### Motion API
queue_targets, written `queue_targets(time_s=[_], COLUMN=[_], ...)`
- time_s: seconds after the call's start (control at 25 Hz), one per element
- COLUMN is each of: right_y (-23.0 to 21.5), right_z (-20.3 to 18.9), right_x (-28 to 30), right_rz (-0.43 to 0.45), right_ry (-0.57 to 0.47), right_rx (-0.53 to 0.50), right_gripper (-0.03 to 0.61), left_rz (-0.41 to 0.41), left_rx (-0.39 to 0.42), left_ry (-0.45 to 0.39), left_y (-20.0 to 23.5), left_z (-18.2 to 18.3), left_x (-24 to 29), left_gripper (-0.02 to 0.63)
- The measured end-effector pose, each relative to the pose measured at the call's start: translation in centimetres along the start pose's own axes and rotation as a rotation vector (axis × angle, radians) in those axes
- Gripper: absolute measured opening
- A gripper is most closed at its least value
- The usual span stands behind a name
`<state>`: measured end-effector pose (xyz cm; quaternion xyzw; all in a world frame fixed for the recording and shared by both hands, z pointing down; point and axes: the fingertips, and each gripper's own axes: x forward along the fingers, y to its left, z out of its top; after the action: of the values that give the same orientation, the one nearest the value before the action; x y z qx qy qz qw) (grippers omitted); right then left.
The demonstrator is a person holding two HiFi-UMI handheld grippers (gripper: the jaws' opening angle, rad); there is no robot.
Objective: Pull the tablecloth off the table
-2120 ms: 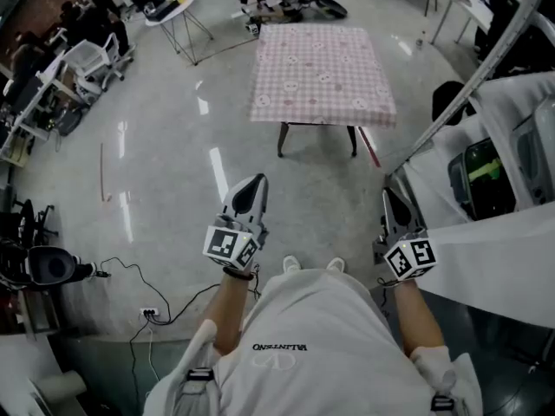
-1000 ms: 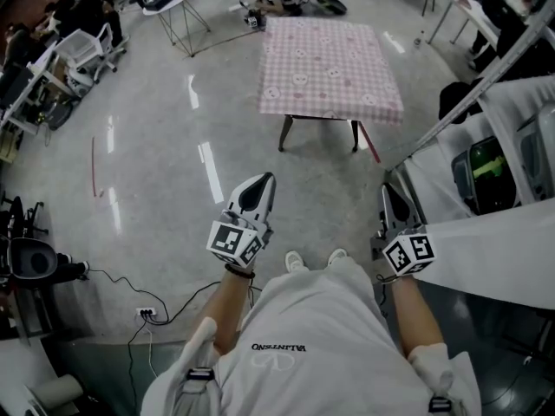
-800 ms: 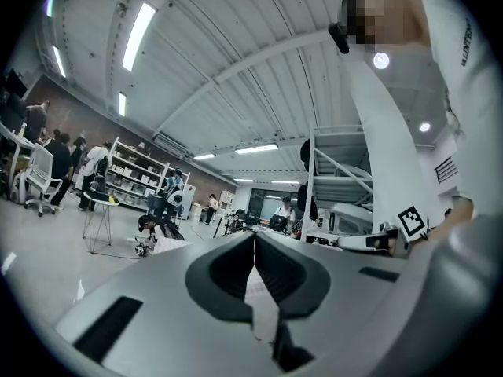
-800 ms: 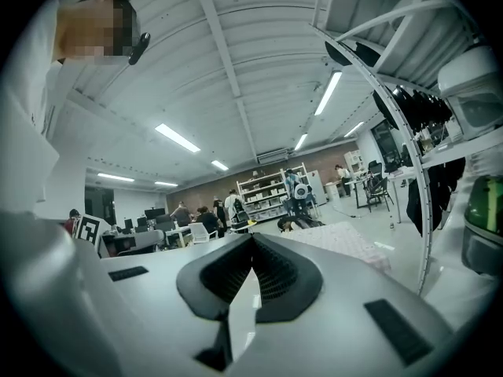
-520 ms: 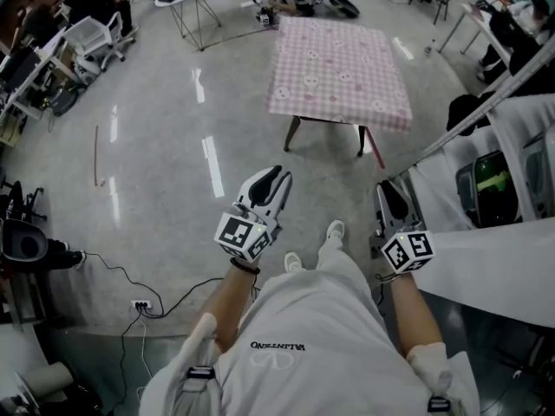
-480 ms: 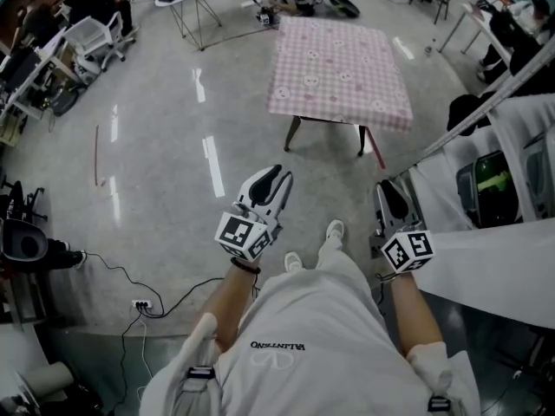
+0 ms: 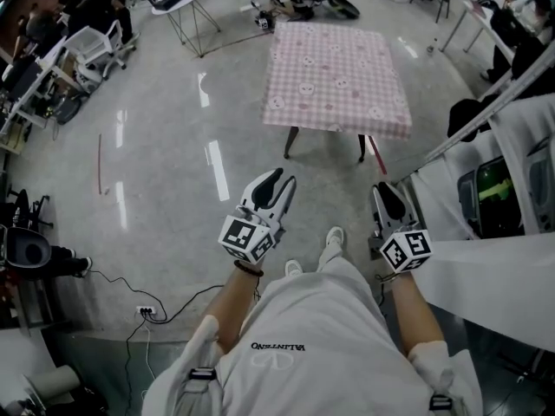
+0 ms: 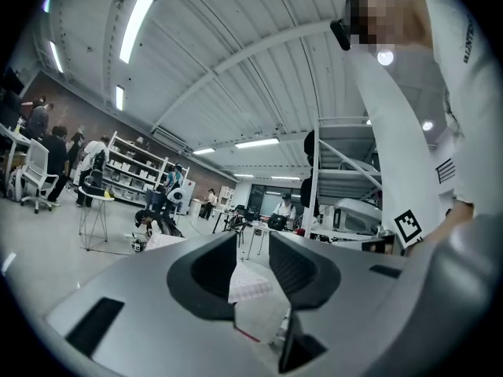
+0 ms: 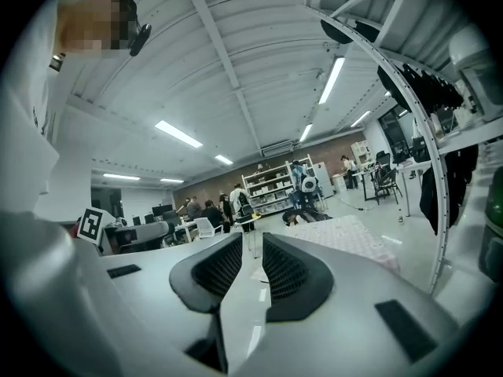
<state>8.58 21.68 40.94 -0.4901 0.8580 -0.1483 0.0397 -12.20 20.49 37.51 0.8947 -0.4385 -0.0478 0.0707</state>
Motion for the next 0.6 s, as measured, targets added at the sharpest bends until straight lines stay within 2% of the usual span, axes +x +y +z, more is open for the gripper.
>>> queue_targets(time_s=[0.24,0.6], right_y=[-4.4,-10.2], right_z=[0.6,1.8], right_x=[2.7,7.5], right_rz=[0.012,0.092], right_ry=[0.014,0.034], right_rx=[0.038,0.075], right_gripper=[0.091,0.089], left_rz=[0.005,0.044], left_rx=[-0.028,-0.04], left_ry=[0.022,0.029], left_y=[0.4,1.1], left_z=[-1.2,-1.6], left_x=[4.6,11.7], left_gripper=[0.112,0.112])
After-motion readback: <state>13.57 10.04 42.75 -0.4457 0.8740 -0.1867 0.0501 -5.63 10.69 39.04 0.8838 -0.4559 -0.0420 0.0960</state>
